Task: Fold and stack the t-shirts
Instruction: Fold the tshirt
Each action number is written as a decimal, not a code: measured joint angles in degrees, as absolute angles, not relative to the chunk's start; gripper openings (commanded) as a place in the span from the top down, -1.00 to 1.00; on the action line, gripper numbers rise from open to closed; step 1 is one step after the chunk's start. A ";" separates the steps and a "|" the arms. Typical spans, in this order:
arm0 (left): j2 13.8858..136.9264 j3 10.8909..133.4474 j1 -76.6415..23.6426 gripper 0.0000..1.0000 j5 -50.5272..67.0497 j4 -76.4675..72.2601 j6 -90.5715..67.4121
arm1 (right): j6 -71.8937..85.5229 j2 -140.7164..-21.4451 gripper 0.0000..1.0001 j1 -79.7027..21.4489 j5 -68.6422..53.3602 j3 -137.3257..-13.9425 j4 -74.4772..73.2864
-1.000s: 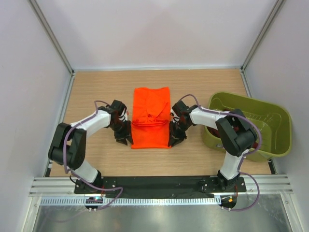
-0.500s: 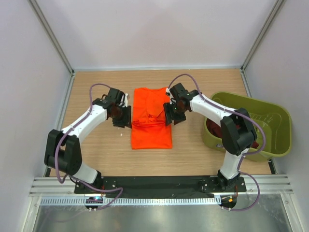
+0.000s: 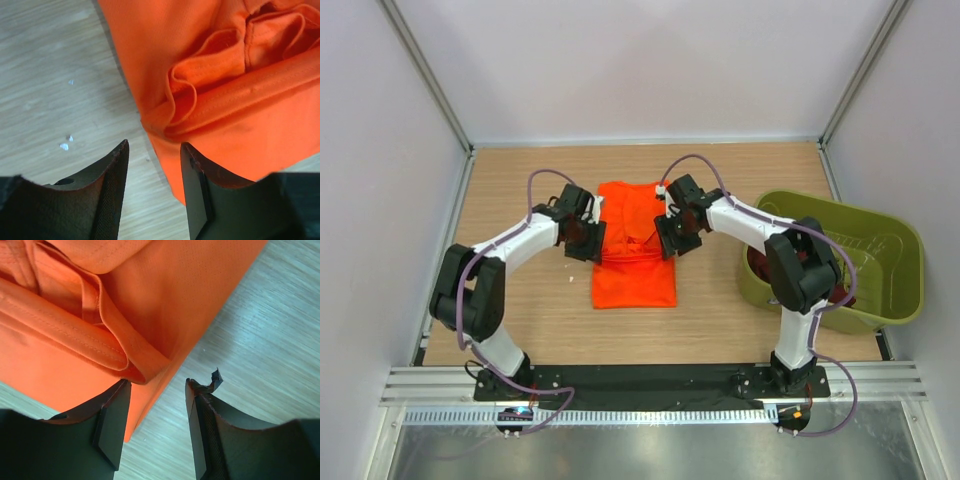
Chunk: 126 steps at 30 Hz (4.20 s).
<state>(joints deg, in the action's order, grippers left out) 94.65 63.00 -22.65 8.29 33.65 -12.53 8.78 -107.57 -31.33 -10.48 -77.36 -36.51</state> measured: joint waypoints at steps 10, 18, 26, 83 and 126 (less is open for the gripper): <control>101.69 67.51 -22.72 0.17 7.99 32.84 -11.07 | 9.13 -111.39 0.10 -31.33 -11.81 -78.74 -35.05; 103.24 73.19 -22.72 0.18 7.22 33.23 -11.55 | 12.19 -112.09 0.24 -31.33 -10.13 -82.02 -34.59; 112.05 80.77 -22.74 0.13 4.32 35.09 -14.37 | 17.69 -121.10 0.14 -31.33 -4.49 -91.11 -37.78; 88.01 69.04 -15.94 -0.02 15.51 37.30 -23.24 | 18.11 -113.78 -0.24 -27.55 -9.63 -91.48 -49.54; 97.36 47.31 -16.73 0.23 33.93 17.34 -35.03 | 31.38 -99.37 0.06 -27.20 -23.86 -54.24 -22.15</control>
<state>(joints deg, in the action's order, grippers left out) 97.36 47.31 -16.73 33.93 17.34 -35.03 31.38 -99.37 -27.20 -23.86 -54.24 -22.15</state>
